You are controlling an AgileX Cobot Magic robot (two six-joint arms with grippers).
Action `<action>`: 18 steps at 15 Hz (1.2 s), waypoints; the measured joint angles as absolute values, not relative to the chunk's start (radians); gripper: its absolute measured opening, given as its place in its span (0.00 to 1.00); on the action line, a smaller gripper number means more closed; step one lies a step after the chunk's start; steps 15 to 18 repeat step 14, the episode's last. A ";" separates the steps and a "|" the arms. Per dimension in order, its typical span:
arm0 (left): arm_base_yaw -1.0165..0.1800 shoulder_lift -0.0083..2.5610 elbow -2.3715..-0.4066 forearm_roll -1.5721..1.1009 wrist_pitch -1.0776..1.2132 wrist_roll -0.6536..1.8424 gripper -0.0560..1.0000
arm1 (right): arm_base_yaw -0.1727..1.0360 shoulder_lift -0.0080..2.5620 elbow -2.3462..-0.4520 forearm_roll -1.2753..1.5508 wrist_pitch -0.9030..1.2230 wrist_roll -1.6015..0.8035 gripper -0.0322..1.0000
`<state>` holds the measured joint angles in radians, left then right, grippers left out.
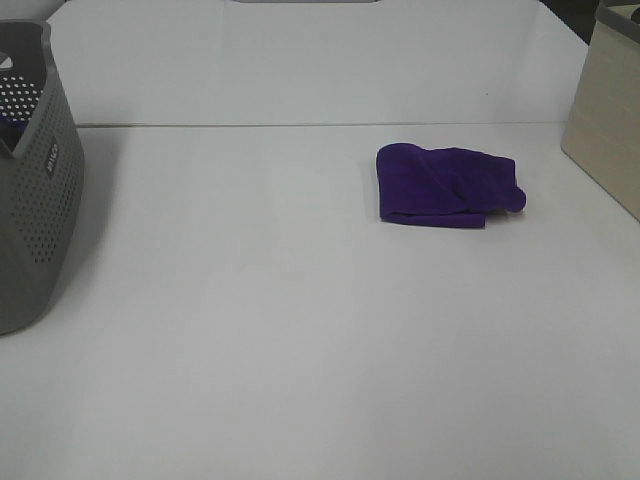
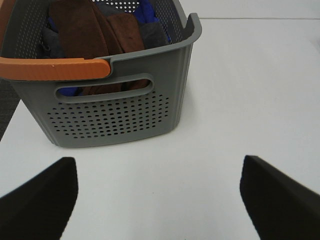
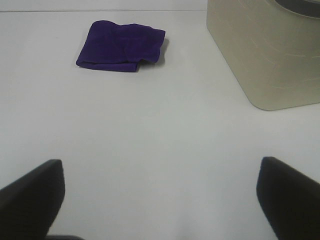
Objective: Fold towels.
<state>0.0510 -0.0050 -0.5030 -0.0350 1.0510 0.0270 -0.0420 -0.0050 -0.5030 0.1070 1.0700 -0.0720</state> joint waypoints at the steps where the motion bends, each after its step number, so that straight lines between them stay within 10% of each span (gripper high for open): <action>1: 0.051 -0.005 -0.503 -0.036 1.051 0.027 0.82 | -0.042 -0.005 -0.503 0.106 1.070 -0.072 0.97; 18: 0.051 -0.005 -0.503 -0.036 1.051 0.027 0.82 | -0.042 -0.005 -0.503 0.106 1.070 -0.072 0.97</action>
